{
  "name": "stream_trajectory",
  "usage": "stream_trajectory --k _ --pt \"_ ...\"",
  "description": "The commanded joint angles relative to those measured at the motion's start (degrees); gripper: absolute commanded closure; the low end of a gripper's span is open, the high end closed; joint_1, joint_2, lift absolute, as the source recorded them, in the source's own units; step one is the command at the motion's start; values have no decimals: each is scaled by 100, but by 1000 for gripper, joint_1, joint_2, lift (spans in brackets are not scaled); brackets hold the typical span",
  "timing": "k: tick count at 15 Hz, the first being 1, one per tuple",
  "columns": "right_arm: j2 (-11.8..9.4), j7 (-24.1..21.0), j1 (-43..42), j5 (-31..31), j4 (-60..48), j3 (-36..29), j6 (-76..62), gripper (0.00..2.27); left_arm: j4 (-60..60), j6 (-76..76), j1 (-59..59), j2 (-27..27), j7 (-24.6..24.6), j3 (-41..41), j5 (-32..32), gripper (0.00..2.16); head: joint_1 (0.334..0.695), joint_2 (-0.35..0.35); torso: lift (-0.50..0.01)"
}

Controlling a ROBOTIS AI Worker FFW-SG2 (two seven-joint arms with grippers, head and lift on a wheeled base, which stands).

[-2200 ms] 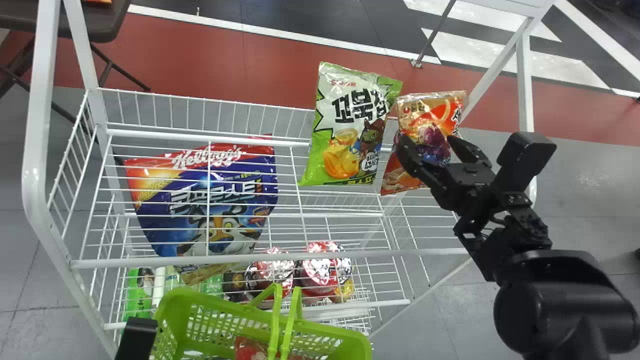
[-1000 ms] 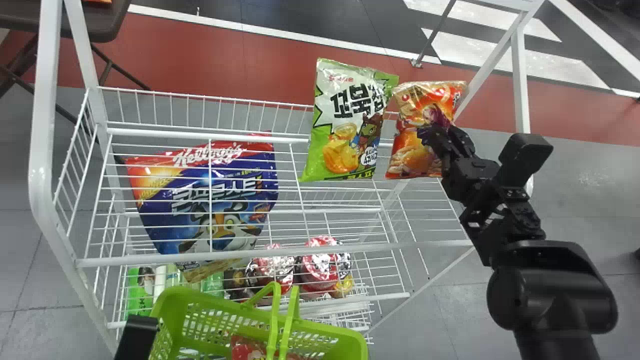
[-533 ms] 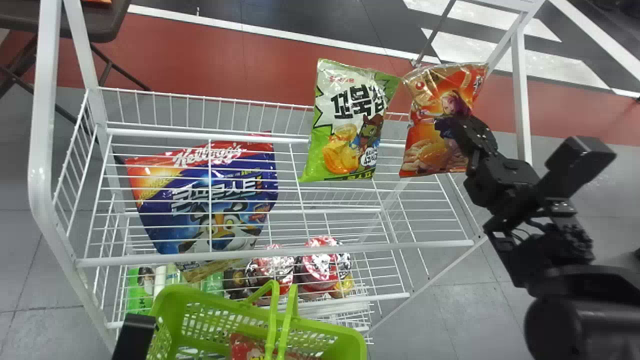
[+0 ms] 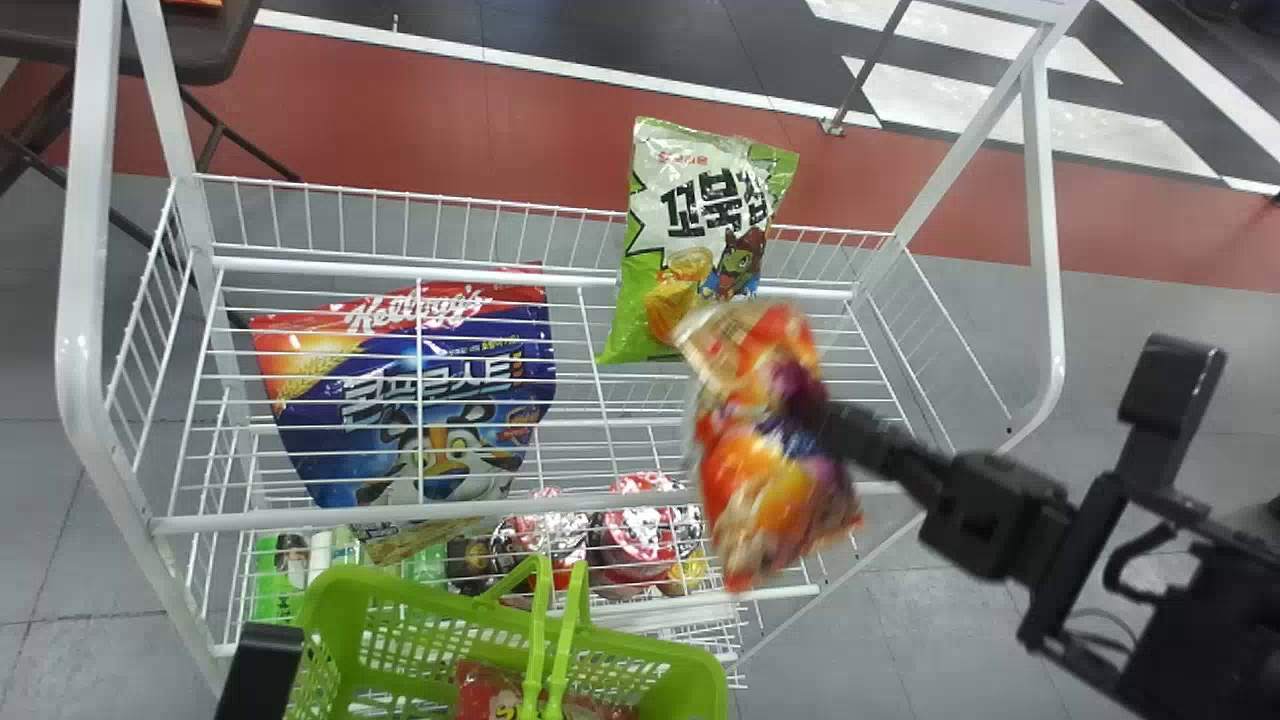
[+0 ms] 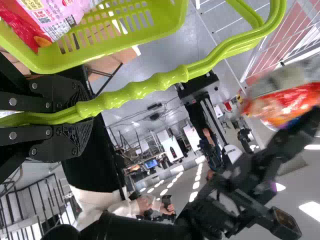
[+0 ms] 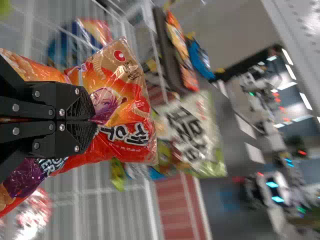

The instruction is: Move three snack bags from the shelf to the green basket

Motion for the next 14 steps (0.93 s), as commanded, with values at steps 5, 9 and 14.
stream_trajectory --k 5,9,14 --pt "11 918 137 -197 -248 -455 1759 2243 15 -229 24 0 -8 26 37 2040 695 -350 -43" --pt "-130 988 480 163 297 -86 1759 2243 -20 -229 24 -8 -8 26 46 2037 695 -350 -43" --pt "-235 918 709 427 894 837 1759 2243 -55 -141 24 -8 -8 -9 37 2037 695 -350 -43"
